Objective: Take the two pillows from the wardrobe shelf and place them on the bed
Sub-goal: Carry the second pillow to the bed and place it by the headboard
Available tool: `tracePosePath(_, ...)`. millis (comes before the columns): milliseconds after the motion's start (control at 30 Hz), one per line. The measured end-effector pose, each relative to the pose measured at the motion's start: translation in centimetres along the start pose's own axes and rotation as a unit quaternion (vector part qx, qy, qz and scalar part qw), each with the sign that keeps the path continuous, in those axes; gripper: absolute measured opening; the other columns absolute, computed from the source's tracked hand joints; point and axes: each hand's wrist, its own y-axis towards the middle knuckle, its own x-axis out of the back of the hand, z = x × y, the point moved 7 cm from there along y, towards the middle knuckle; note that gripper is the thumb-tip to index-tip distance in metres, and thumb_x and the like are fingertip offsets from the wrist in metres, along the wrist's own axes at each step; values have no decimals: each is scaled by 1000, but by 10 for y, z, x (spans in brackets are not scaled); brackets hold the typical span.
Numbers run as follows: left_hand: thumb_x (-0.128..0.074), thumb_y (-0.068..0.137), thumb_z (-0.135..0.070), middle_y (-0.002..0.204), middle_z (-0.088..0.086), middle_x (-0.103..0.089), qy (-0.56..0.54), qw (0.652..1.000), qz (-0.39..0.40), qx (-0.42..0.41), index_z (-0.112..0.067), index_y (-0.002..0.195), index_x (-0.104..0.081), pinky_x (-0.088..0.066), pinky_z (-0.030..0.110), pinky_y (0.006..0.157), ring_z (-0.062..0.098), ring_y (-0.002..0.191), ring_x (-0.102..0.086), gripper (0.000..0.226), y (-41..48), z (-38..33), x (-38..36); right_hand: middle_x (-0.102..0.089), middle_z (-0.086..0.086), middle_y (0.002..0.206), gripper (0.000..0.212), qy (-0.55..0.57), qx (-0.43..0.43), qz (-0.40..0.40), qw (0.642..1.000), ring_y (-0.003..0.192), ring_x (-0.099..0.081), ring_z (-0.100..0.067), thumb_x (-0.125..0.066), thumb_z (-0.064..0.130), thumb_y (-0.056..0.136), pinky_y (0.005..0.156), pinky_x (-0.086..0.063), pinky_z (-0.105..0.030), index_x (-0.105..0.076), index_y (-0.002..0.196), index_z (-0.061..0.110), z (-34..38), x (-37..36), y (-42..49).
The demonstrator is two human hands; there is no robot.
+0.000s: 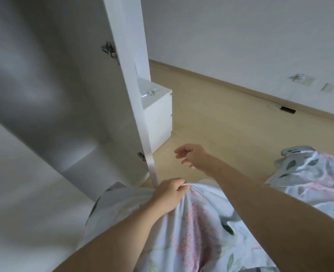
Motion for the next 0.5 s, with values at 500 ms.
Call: tracePosePath(500, -46, 94, -24, 69, -1, -52, 32, 997, 58, -45, -15, 65, -49, -33, 30, 69, 17, 77, -50, 30, 71, -49, -17, -61, 6, 111, 21, -275, -83, 20, 958, 113, -54, -23, -54, 36, 83, 98, -40, -40, -55, 105, 38, -123, 73, -14)
